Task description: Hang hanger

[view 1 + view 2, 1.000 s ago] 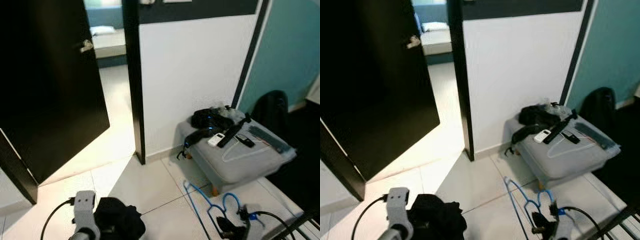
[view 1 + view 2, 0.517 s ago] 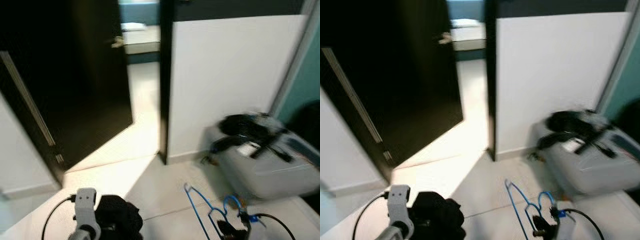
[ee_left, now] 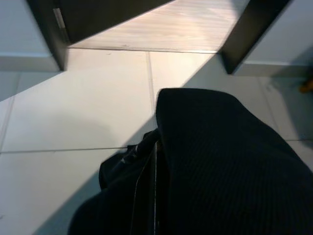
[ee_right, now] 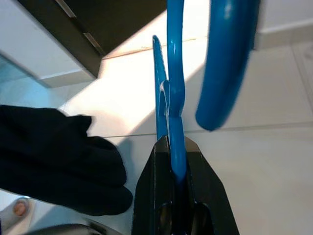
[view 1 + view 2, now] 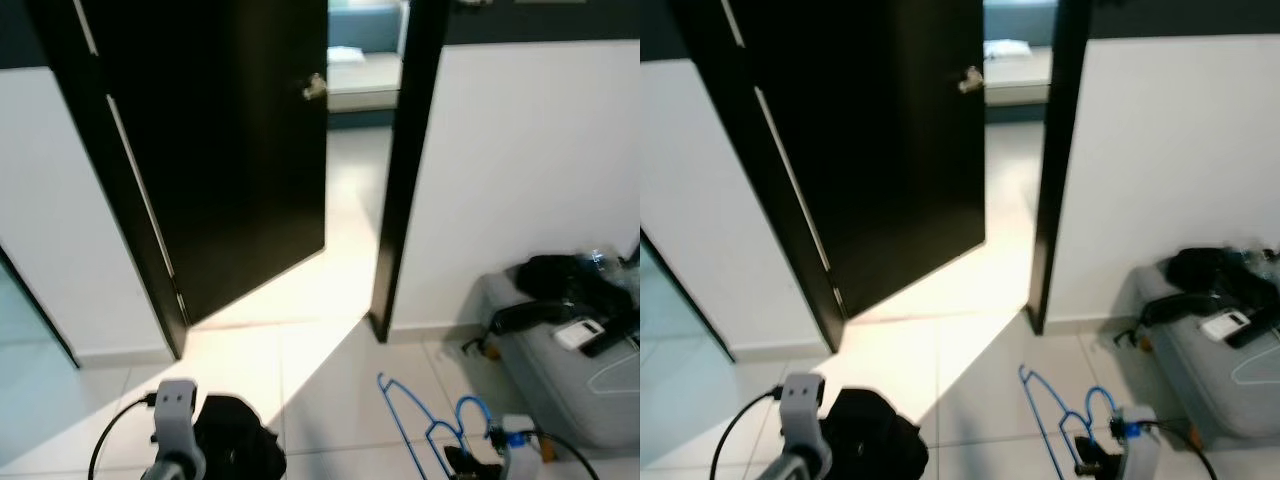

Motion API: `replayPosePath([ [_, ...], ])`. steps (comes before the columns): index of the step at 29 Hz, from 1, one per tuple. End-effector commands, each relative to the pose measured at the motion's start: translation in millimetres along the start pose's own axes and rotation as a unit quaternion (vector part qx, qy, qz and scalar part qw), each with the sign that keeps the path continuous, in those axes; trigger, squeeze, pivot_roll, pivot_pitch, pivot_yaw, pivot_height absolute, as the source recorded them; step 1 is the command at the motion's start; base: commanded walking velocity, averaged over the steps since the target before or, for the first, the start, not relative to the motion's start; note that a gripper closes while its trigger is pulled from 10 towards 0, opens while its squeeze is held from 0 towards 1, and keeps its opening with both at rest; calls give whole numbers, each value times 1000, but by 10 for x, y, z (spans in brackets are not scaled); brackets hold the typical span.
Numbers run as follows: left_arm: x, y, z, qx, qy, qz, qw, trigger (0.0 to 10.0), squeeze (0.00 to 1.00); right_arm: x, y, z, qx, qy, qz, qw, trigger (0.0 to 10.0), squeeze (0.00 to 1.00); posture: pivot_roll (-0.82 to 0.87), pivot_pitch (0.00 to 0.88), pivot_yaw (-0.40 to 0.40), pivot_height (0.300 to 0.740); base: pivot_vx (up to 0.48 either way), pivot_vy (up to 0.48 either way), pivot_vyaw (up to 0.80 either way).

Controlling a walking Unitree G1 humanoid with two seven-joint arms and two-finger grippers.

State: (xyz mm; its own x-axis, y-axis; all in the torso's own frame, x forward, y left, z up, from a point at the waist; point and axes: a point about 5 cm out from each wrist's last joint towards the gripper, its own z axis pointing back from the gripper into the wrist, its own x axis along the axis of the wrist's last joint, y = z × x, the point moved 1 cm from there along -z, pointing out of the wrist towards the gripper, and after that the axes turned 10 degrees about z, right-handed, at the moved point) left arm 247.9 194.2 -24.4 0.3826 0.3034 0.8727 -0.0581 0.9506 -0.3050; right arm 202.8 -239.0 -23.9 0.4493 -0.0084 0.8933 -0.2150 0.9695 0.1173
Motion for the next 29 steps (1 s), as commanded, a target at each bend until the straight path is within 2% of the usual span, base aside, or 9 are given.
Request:
replayPosePath([
  [1, -20, 7, 8, 1, 3, 3, 1000, 10000, 0, -55, -14, 27, -2, 11, 4, 1000, 10000, 0, -68, 0, 6, 740, 0, 0, 719],
  [29, -14, -8, -4, 0, 0, 4, 1000, 10000, 0, -37, -19, 12, 2, 7, 5, 1000, 10000, 0, -70, 0, 4, 740, 0, 0, 716],
])
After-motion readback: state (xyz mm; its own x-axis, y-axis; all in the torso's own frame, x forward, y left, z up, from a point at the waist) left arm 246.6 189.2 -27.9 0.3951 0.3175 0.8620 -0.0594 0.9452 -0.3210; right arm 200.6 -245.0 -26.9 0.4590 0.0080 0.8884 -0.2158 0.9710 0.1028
